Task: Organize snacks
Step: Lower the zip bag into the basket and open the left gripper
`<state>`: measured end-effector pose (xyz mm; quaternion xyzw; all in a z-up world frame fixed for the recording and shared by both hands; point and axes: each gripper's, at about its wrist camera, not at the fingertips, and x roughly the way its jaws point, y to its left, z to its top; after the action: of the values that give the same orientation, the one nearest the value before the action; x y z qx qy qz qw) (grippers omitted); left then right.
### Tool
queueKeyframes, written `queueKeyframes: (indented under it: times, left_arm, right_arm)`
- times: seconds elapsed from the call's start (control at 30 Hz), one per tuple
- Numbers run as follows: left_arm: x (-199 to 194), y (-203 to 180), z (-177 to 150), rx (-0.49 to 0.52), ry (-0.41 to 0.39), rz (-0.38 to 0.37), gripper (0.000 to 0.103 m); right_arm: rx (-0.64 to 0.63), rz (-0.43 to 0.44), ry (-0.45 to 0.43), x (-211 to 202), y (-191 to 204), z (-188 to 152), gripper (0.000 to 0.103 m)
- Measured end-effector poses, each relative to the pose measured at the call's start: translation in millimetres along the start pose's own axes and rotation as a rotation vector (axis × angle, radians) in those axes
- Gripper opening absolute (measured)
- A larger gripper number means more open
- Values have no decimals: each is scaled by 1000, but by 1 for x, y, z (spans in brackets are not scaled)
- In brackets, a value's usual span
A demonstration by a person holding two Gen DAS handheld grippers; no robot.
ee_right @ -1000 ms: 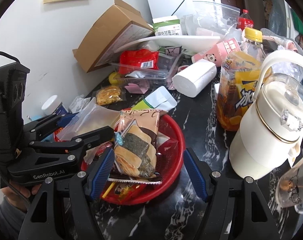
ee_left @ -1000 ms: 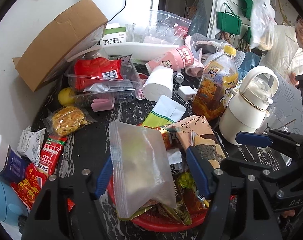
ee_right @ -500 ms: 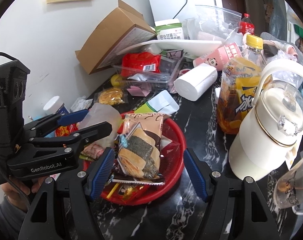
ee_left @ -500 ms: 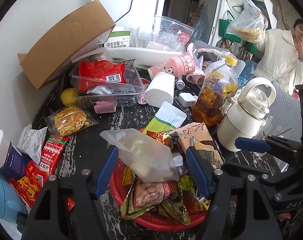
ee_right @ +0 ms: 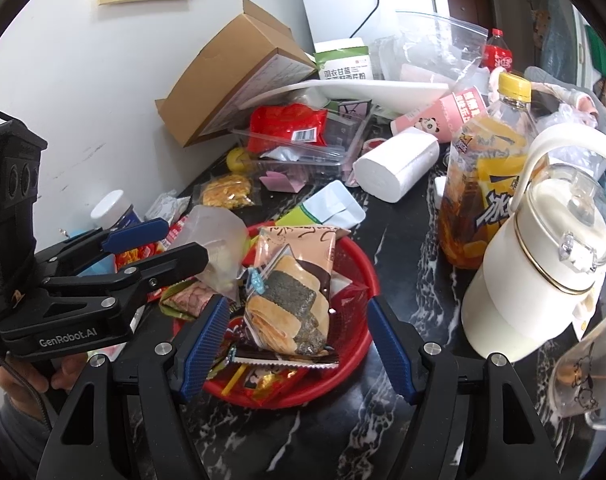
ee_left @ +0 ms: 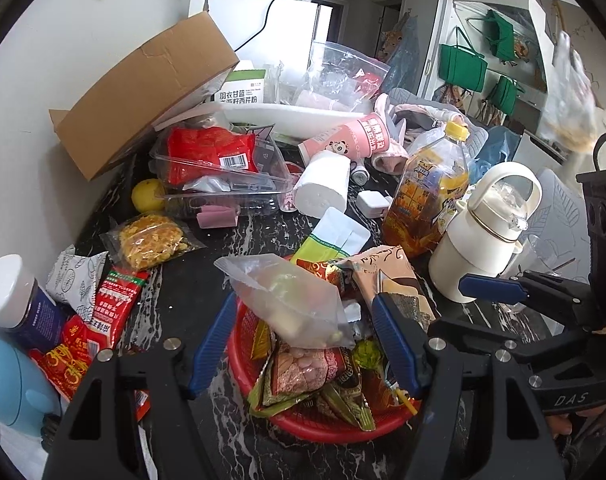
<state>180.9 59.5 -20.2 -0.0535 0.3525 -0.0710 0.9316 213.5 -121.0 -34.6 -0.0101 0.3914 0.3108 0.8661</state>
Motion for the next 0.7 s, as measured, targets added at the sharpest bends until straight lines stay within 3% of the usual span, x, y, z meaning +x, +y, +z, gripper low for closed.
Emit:
queueKeyframes:
  times: [0.53,0.7]
  left_arm:
    - [-81,-10,5,5,-89,87,69]
    - [-115,-21,4,22,-127,131,69]
  right_arm:
    - [-78,-9,-96,-58,41,6,72]
    - [-95,-19,-141,-86,54,3,77]
